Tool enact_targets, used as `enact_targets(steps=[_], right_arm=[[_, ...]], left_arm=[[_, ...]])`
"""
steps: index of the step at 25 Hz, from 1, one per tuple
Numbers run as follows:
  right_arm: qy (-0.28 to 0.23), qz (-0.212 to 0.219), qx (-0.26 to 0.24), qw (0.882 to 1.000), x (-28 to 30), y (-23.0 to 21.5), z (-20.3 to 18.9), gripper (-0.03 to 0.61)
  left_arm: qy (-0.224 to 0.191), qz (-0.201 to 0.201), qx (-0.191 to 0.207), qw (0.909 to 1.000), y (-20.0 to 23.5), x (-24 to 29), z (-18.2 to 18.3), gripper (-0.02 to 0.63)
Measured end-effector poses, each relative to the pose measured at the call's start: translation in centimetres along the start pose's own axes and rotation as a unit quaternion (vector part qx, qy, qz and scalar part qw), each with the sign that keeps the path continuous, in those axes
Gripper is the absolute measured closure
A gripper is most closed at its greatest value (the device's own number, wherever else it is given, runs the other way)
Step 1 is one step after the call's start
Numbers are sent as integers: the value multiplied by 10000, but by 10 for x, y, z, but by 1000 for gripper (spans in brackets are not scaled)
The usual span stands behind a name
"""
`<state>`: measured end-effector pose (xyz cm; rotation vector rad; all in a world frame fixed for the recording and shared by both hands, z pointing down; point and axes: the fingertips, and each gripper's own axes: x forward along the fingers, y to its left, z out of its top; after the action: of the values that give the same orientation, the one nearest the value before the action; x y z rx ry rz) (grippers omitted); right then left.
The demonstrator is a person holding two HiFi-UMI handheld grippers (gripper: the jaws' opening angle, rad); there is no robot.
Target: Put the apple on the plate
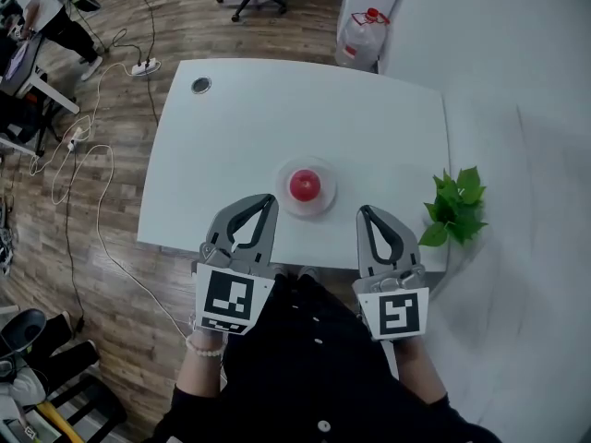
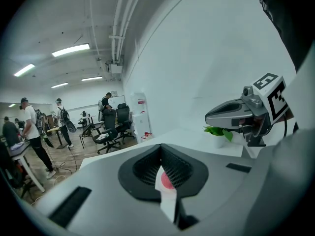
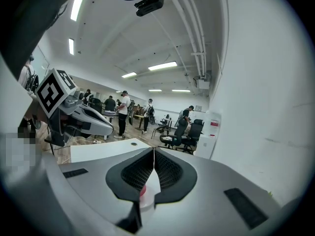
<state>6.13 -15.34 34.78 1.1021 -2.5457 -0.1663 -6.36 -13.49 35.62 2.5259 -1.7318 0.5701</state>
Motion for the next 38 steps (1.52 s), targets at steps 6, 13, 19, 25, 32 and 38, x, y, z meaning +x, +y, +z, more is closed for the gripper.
enact_targets(steps=[6,13,19,25,32,38], right_arm=[[-35,31,-34,10000,0,3,2,537],[-23,42,-73,10000,-1,9,5,537],[14,47,-105,9999,-3,12,2,537],[59,76,-150,9998,-3,17,3,537],[76,64,-138,9999,-2,16,0,537],[98,71,-131,9998,0,17,2,537]], left_arm=[[25,-24,-7,10000,-2,-2,-3,600],[13,-87,1,10000,-4,-4,-4,599],[6,-180,7,9998,-9,-3,-5,599],[-16,-311,65,9995,-13,-5,-5,598],[-27,-334,85,9994,-15,-1,-6,598],[-35,-328,80,9994,-12,1,-6,598]])
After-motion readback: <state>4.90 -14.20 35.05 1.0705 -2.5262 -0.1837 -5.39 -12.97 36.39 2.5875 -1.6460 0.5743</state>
